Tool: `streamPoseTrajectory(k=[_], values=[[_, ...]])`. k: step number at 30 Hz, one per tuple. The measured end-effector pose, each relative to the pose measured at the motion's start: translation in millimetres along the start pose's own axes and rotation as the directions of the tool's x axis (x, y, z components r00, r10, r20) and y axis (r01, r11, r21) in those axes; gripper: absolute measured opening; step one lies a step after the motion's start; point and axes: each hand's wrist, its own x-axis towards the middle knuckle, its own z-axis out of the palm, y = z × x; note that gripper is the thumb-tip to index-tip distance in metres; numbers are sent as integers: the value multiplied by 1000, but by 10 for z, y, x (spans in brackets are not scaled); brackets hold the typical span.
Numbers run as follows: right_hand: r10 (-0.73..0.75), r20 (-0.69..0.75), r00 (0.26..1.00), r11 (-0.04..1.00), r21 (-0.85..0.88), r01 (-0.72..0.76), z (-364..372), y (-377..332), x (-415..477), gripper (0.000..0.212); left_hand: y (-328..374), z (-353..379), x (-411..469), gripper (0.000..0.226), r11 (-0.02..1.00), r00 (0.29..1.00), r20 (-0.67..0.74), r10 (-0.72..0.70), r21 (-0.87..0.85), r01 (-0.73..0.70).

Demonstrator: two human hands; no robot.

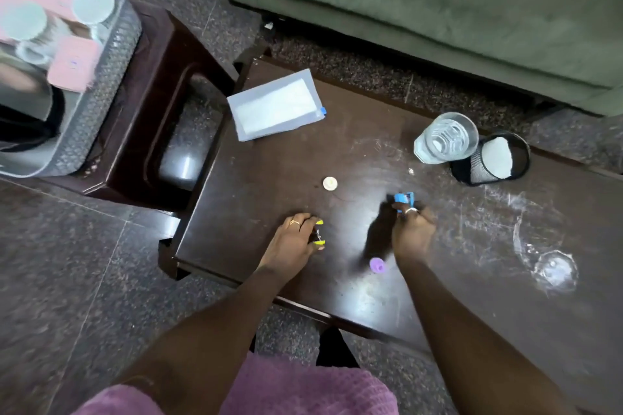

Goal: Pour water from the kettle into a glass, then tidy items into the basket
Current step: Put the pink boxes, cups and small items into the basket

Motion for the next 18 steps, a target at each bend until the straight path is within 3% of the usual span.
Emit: streamPoseTrajectory(k=[5,8,10,15,18], values=[[-293,-1,956,939,188,288,293,-926,-327,66,-54,-584,54,43,899,935,-300,-189,-435,42],[-386,40,922,864,365,346,400,-1688,-414,67,-176,-1126,112,47,842,850,-446,-279,-539,-7],[-436,72,897,812,461,357,468,-2223,-472,60,-296,-1534,157,50,819,747,-562,-356,-573,-41],[-561,107,821,694,601,396,649,-3414,-631,40,-751,-2620,169,60,843,357,-812,-462,-527,-109],[-627,115,771,650,623,436,792,-3980,-732,37,-1150,-3050,171,63,882,279,-850,-447,-471,-24]])
